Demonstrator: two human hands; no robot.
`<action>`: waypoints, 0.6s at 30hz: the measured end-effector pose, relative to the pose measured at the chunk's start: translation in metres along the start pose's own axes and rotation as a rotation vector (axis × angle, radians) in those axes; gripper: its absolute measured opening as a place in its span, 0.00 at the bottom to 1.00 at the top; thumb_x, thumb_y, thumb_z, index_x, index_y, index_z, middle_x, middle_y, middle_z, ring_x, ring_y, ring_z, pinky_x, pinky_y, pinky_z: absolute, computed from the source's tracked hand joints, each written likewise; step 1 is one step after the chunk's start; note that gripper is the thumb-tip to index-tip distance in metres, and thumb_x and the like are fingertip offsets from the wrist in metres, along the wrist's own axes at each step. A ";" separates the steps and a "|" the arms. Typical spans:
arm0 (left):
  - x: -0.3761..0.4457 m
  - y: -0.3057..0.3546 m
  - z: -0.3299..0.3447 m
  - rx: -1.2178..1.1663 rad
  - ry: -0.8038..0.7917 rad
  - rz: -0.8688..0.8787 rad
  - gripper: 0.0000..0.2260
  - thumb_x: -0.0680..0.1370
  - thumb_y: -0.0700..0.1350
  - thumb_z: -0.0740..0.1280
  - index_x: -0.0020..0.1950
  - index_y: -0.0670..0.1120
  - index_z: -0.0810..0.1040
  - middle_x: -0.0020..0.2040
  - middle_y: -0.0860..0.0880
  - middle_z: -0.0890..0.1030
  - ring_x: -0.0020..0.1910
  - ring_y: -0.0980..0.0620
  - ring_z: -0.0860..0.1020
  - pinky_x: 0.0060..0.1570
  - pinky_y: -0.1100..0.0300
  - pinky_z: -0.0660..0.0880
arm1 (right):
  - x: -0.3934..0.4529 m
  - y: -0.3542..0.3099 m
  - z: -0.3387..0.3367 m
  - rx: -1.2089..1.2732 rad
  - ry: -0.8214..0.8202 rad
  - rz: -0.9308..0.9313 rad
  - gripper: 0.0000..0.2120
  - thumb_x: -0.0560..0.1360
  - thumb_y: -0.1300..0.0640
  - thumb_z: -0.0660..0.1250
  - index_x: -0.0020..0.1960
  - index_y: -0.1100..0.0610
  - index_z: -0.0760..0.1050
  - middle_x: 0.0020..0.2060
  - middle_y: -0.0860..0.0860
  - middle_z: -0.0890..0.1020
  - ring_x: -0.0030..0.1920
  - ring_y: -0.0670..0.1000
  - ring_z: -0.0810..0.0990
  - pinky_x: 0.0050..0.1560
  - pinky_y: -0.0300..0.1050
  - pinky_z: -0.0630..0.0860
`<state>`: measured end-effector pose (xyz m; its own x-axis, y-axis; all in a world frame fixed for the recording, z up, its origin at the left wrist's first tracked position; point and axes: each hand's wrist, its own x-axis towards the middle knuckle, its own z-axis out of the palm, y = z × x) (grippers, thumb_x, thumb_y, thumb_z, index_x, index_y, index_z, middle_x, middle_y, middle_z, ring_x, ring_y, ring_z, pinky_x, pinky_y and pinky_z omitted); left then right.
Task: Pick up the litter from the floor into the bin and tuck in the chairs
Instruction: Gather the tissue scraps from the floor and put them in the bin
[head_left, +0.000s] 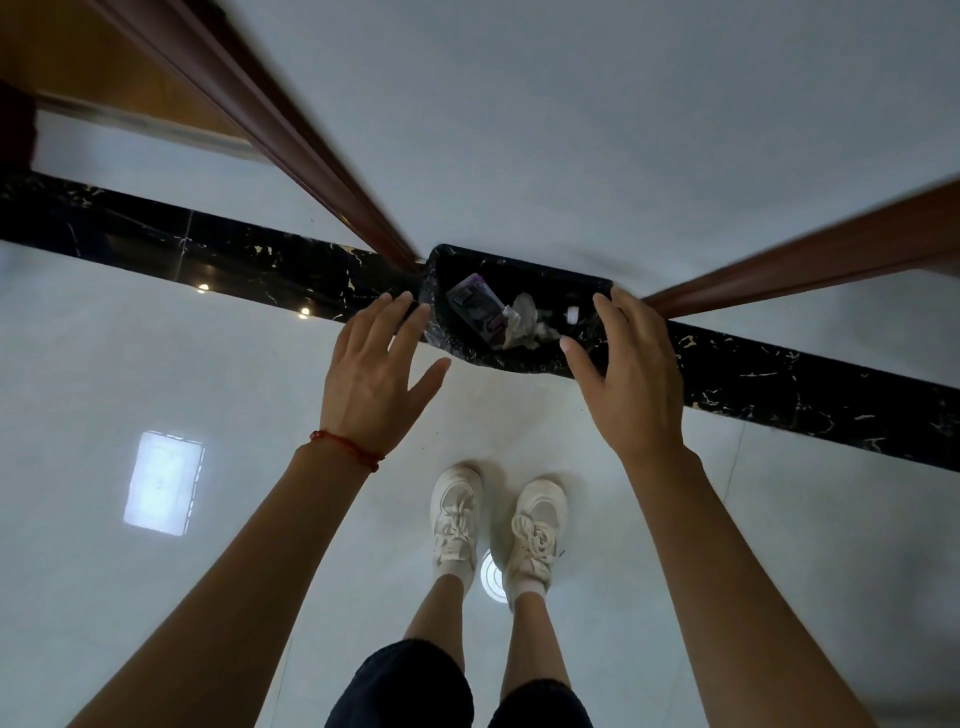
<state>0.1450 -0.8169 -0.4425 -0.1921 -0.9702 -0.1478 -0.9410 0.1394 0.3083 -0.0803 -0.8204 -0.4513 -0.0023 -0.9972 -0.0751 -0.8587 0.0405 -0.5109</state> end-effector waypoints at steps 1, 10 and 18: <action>-0.003 0.004 -0.008 0.004 0.001 0.005 0.22 0.73 0.45 0.70 0.62 0.35 0.73 0.61 0.34 0.75 0.62 0.34 0.71 0.59 0.41 0.67 | -0.005 -0.002 -0.010 -0.013 0.000 -0.008 0.22 0.75 0.53 0.67 0.63 0.67 0.70 0.62 0.64 0.73 0.63 0.62 0.71 0.60 0.56 0.71; -0.040 0.044 -0.104 0.038 -0.018 -0.030 0.25 0.70 0.45 0.73 0.62 0.33 0.73 0.60 0.32 0.75 0.60 0.33 0.72 0.57 0.37 0.69 | -0.040 -0.029 -0.123 -0.100 -0.020 0.023 0.23 0.74 0.53 0.67 0.63 0.66 0.71 0.63 0.64 0.73 0.64 0.62 0.70 0.61 0.56 0.69; -0.058 0.088 -0.202 0.022 0.054 0.010 0.25 0.74 0.53 0.61 0.62 0.35 0.73 0.61 0.35 0.76 0.61 0.35 0.72 0.59 0.41 0.69 | -0.068 -0.065 -0.236 -0.113 0.157 0.026 0.22 0.74 0.54 0.68 0.63 0.65 0.70 0.61 0.63 0.74 0.62 0.62 0.71 0.60 0.58 0.69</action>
<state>0.1298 -0.7886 -0.2169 -0.1864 -0.9779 -0.0941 -0.9452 0.1524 0.2886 -0.1452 -0.7700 -0.2111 -0.0982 -0.9938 0.0522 -0.9092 0.0682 -0.4108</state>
